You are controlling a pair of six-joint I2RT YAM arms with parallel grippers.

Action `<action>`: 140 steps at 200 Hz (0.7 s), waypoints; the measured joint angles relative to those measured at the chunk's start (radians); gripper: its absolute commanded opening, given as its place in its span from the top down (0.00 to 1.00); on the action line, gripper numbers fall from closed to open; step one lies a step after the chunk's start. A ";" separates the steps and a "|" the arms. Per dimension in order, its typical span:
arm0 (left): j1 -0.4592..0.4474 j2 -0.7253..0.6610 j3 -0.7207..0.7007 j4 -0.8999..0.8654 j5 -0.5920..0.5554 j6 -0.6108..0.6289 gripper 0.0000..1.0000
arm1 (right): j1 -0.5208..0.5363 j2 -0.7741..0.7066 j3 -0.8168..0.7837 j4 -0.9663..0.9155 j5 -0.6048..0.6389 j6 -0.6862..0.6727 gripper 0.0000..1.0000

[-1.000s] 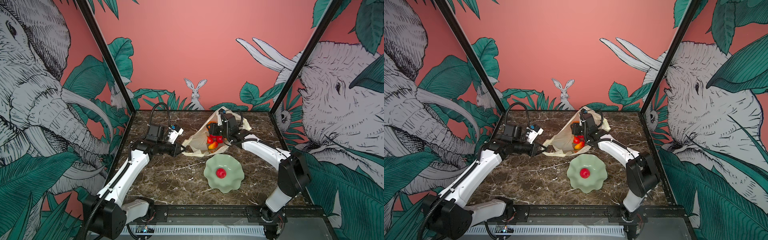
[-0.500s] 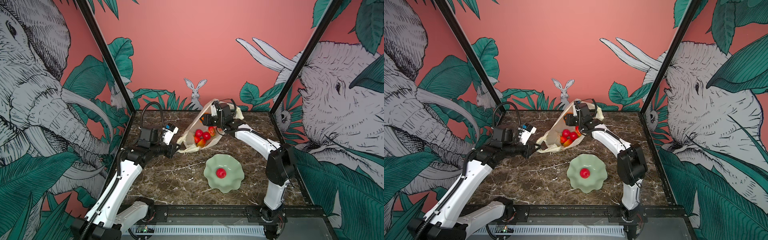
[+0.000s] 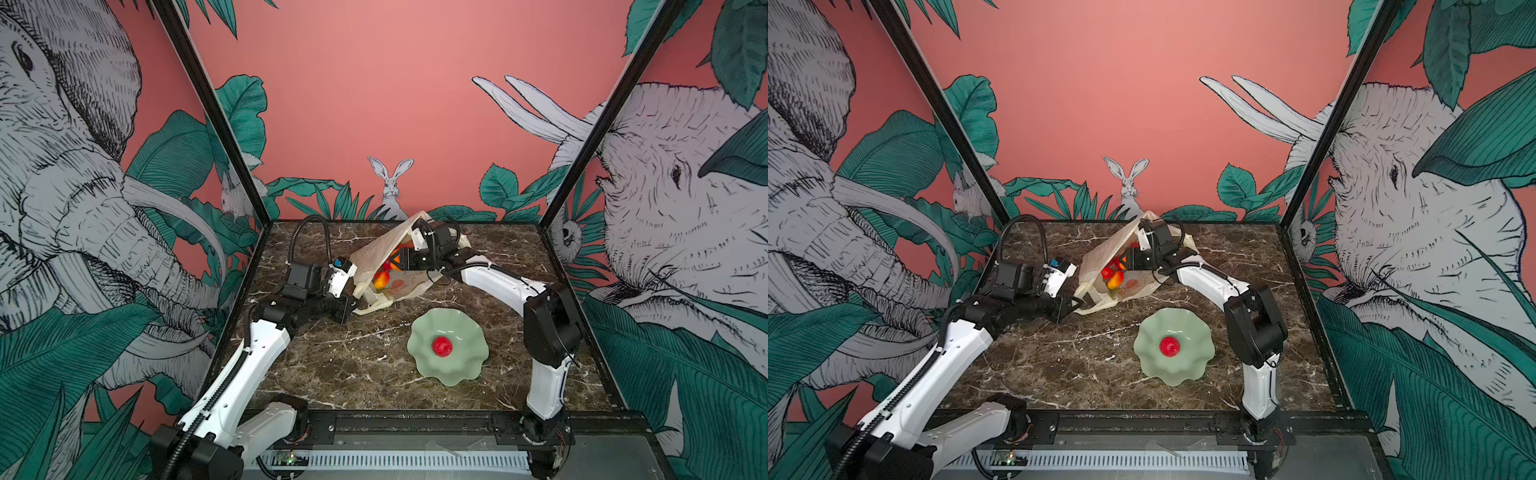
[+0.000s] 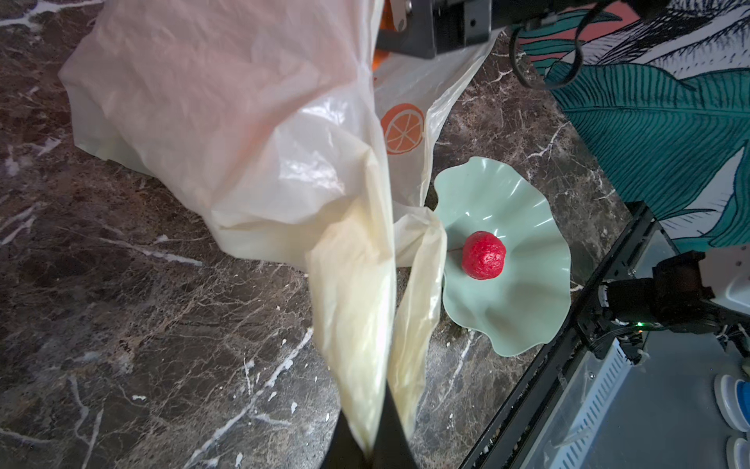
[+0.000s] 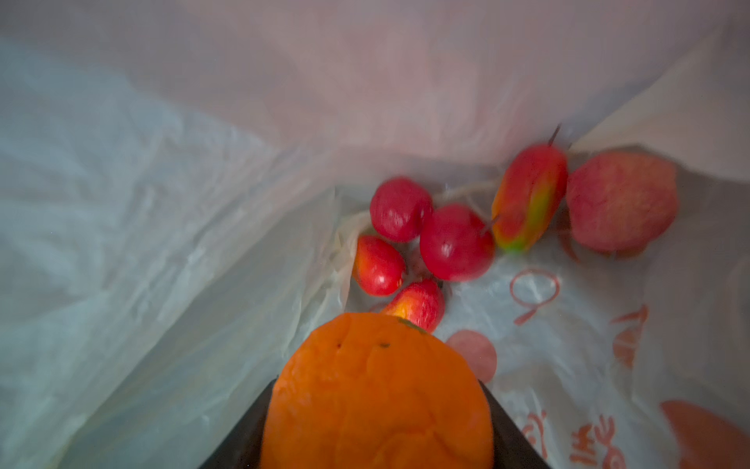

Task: Take fruits out of the plastic bag
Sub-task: Take out the fake fruit from the plastic bag.

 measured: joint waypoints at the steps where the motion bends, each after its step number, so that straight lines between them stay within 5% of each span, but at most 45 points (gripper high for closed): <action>1: 0.000 0.000 -0.001 0.001 0.000 -0.001 1.00 | 0.002 -0.002 -0.005 -0.001 -0.002 0.000 0.64; 140: 0.000 0.013 -0.020 0.027 0.037 -0.003 1.00 | 0.077 -0.391 -0.240 -0.296 -0.078 -0.118 0.63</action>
